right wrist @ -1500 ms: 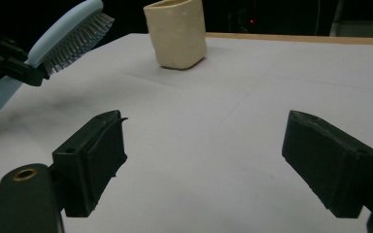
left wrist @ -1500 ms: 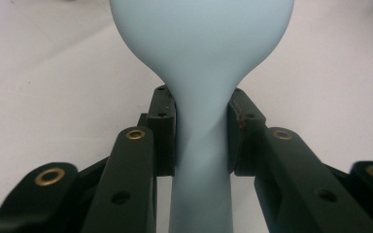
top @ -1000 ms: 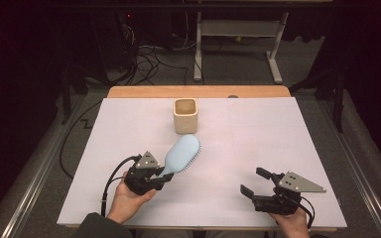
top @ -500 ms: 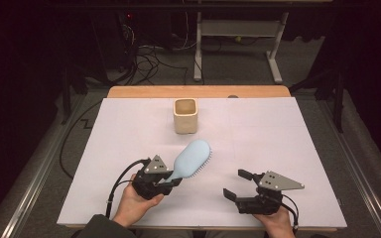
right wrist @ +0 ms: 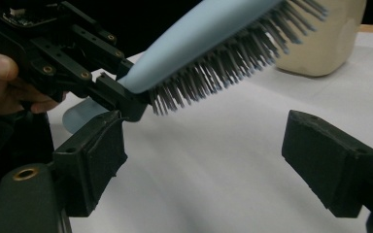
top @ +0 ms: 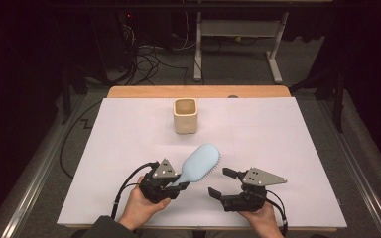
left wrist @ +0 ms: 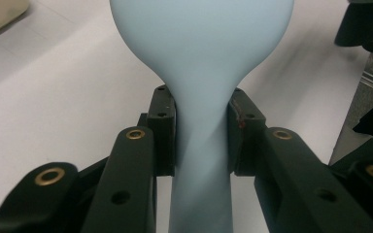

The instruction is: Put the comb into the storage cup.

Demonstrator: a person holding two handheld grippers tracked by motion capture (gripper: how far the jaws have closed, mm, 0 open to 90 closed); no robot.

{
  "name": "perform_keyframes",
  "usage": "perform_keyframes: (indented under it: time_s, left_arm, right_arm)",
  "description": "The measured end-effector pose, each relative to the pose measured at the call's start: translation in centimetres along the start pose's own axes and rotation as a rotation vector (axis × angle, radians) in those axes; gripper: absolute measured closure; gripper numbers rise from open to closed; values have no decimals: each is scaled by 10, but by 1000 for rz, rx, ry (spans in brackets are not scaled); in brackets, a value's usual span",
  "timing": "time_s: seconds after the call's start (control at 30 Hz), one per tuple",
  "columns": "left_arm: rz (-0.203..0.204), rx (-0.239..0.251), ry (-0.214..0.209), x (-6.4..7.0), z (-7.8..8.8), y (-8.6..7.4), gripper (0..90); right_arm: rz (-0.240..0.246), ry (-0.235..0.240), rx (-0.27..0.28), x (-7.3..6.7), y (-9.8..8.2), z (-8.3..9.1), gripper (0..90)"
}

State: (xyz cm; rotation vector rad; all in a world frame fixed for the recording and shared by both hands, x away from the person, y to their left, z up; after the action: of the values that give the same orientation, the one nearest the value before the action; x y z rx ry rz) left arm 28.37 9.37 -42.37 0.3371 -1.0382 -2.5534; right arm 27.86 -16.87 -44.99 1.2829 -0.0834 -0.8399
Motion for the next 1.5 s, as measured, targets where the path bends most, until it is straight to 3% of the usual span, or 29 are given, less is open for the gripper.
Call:
perform_keyframes:
  time_s: [0.37,0.93,1.03,1.27,1.5]
  left_arm:
    - [-35,10,0,11,-4,7,694]
    - [-60,8,32,15,-8,12,694]
    - [-71,10,51,16,-7,12,694]
    - [-69,14,49,15,-7,12,694]
    - [-72,8,51,16,-9,12,694]
  right_arm:
    - [-32,27,14,-8,10,-18,168]
    - [-107,11,-3,-9,17,-36,172]
    - [-118,7,-10,-11,18,-38,187]
    - [-132,19,-48,-13,20,-39,235]
    - [-168,38,-52,-10,22,-38,287]
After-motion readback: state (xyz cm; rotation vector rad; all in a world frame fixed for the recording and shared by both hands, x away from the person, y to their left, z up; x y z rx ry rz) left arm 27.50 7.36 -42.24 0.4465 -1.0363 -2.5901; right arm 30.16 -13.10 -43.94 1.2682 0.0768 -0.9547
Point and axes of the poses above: each handheld gripper's, and its own axes: z roughly backward along the jaws, y roughly out of its top, x roughly to its right, the point moved 1 cm from there along -z, roughly forward along the jaws, and after that the axes turned 13 degrees about -z, right-handed, at the moved point
